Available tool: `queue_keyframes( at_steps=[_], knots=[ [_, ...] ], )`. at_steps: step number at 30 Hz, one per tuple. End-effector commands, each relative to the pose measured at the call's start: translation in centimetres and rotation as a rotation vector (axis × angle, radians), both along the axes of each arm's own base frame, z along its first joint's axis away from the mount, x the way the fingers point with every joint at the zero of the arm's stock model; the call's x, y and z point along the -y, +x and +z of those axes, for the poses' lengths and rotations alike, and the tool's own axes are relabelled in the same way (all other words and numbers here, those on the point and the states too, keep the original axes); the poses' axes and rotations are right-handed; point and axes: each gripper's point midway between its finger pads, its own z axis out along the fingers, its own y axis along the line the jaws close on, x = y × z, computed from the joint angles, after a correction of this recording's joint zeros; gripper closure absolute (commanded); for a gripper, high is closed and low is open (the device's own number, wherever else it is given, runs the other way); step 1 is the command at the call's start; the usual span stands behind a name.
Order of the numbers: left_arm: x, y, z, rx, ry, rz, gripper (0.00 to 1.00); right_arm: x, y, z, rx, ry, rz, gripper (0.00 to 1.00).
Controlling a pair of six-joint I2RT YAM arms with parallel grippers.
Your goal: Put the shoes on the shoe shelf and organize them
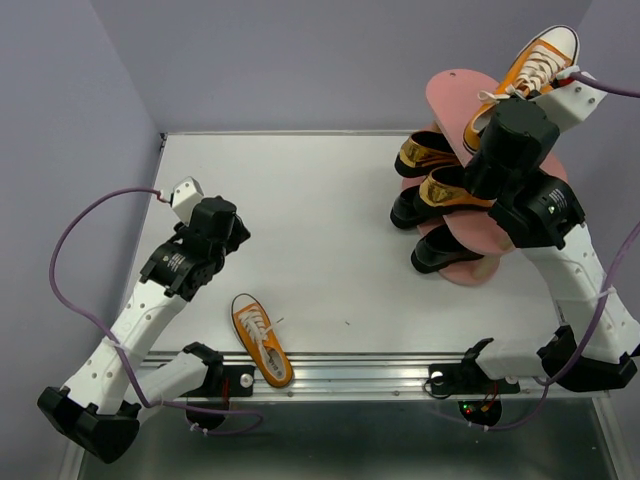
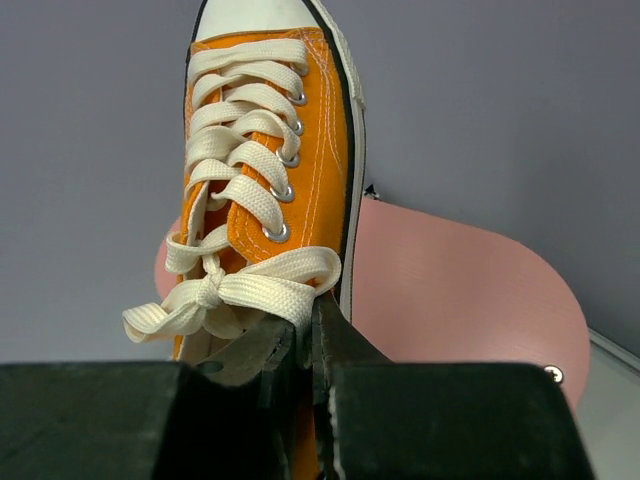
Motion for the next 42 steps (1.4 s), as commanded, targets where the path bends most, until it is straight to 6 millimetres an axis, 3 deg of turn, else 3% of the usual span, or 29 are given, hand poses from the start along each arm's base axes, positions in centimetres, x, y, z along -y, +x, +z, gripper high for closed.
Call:
queue_keyframes(
  at_steps=[1, 11, 28, 34, 39, 40, 42],
  knots=[
    [0.1, 0.3, 0.3, 0.025, -0.006, -0.013, 0.32, 1.8, -1.1, 0.0, 0.093, 0.104, -0.142, 0.99],
    [0.4, 0.2, -0.5, 0.009, -0.005, -0.026, 0.32, 2.6, -1.9, -3.1, 0.149, 0.166, -0.213, 0.99],
    [0.9, 0.6, -1.1, -0.011, 0.003, -0.046, 0.32, 4.3, -3.8, -4.7, 0.171, 0.173, -0.294, 0.99],
    [0.9, 0.7, -1.3, -0.017, 0.011, -0.052, 0.32, 3.8, -3.2, -5.8, 0.148, 0.151, -0.282, 0.99],
    [0.7, 0.5, -1.4, -0.018, 0.015, -0.048, 0.32, 3.7, -3.0, -6.5, 0.134, 0.134, -0.286, 0.85],
    [0.7, 0.5, -1.4, -0.019, 0.016, -0.047, 0.32, 3.9, -3.0, -6.5, 0.135, 0.134, -0.294, 0.76],
    [0.7, 0.4, -1.5, -0.020, 0.016, -0.048, 0.32, 3.9, -3.1, -6.5, 0.135, 0.135, -0.289, 0.71]
  ],
)
